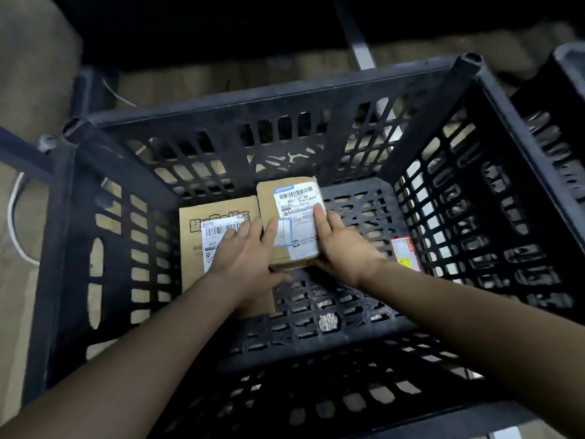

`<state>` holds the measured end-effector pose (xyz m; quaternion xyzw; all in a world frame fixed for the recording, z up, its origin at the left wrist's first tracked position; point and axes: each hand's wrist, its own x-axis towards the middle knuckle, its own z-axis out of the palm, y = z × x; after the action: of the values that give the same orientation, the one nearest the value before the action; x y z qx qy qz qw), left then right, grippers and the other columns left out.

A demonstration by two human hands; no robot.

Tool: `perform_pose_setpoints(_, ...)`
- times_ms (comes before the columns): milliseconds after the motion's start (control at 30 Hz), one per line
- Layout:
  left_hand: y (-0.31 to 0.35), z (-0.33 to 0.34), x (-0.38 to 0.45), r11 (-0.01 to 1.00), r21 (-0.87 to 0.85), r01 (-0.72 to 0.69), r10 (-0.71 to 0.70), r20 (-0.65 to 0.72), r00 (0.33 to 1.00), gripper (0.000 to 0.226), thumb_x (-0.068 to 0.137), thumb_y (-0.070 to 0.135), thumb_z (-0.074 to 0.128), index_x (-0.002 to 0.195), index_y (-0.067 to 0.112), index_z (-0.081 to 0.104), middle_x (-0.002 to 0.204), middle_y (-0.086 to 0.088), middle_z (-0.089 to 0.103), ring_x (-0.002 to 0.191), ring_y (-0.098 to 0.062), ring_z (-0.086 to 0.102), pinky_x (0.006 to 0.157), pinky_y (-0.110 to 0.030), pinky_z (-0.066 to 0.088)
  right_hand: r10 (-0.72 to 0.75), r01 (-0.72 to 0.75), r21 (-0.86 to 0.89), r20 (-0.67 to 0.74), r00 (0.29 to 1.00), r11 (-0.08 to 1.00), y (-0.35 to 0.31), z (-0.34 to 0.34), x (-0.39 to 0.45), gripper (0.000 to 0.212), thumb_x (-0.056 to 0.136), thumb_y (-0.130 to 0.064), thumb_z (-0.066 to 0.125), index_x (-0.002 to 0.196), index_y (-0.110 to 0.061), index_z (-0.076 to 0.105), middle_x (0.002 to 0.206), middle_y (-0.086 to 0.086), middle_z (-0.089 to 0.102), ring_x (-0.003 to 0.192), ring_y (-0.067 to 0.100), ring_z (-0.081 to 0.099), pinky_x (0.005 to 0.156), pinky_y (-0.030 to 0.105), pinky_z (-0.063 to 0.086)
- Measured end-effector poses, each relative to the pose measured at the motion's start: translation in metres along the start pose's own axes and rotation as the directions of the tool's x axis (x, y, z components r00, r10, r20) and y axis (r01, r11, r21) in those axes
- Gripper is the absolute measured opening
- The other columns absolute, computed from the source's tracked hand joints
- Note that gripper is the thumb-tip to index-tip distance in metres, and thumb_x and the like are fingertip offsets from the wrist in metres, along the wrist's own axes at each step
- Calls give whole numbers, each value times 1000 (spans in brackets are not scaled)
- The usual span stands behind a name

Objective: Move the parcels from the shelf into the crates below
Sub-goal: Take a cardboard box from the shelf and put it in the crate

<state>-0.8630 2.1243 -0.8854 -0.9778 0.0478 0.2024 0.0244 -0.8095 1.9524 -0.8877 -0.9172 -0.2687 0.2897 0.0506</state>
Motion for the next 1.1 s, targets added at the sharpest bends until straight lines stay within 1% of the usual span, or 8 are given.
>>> perform_pose_setpoints(233,-3,9,4,997,77,24,-22,-30,999,88,87,62,44,150,17,3,151,-11,16,136,-25,23,105,-35,28,43,-48,-90,-56,997,995,-8,20,16,78,99,-18,43,146,0,-17,142,19,22,98,31,59,66,34,44)
perform_pose_setpoints(367,-1,0,3,996,84,32,-31,-10,999,89,84,63,50,148,18,8,155,-16,0,137,-28,21,106,-36,28,24,-26,-90,-21,999,996,-8,7,13,92,95,-36,53,148,-3,-14,143,16,23,125,30,38,91,37,43)
perform_pose_setpoints(433,0,-6,3,996,85,26,-28,23,999,94,82,63,53,148,15,8,156,-14,-10,139,-32,15,110,-37,24,25,-24,-101,9,1000,995,-9,-4,6,102,88,-47,59,149,-7,-11,152,16,10,137,32,23,105,40,35)
perform_pose_setpoints(533,3,-11,1,998,65,19,-22,37,999,100,83,63,53,149,9,0,156,-10,-12,141,-31,9,115,-37,14,-44,30,-229,-57,997,973,-8,-16,-6,95,89,-52,54,150,-10,-4,157,13,-5,143,31,11,113,39,22)
perform_pose_setpoints(633,9,-10,-3,998,58,-28,28,-8,1000,92,89,51,51,149,7,-2,157,-10,-7,143,-28,5,118,-36,6,-200,178,-297,-46,979,938,-3,-17,-9,76,95,-43,47,150,-10,7,159,8,1,145,26,8,116,34,11)
perform_pose_setpoints(767,12,-2,-8,996,-36,-85,88,81,993,80,95,31,49,150,8,-5,158,-8,-13,145,-24,-8,117,-33,-2,-261,253,-334,22,965,908,-3,-8,-5,64,96,-26,43,149,-5,13,157,12,7,144,26,8,117,30,7)
perform_pose_setpoints(867,9,-2,-7,994,-63,-94,101,123,987,84,93,34,51,150,8,-5,158,-8,-12,145,-23,-10,118,-34,-1,-293,278,-346,10,956,896,-1,-12,-5,63,96,-27,45,148,-6,17,156,11,11,143,25,12,115,26,9)
perform_pose_setpoints(1100,14,-16,-13,996,-55,-65,72,142,987,81,92,43,49,151,11,4,159,-5,-8,145,-21,-7,116,-40,2,-291,304,-358,91,952,883,4,-16,-19,64,98,-28,40,152,-14,8,160,7,-4,147,23,3,117,30,0)
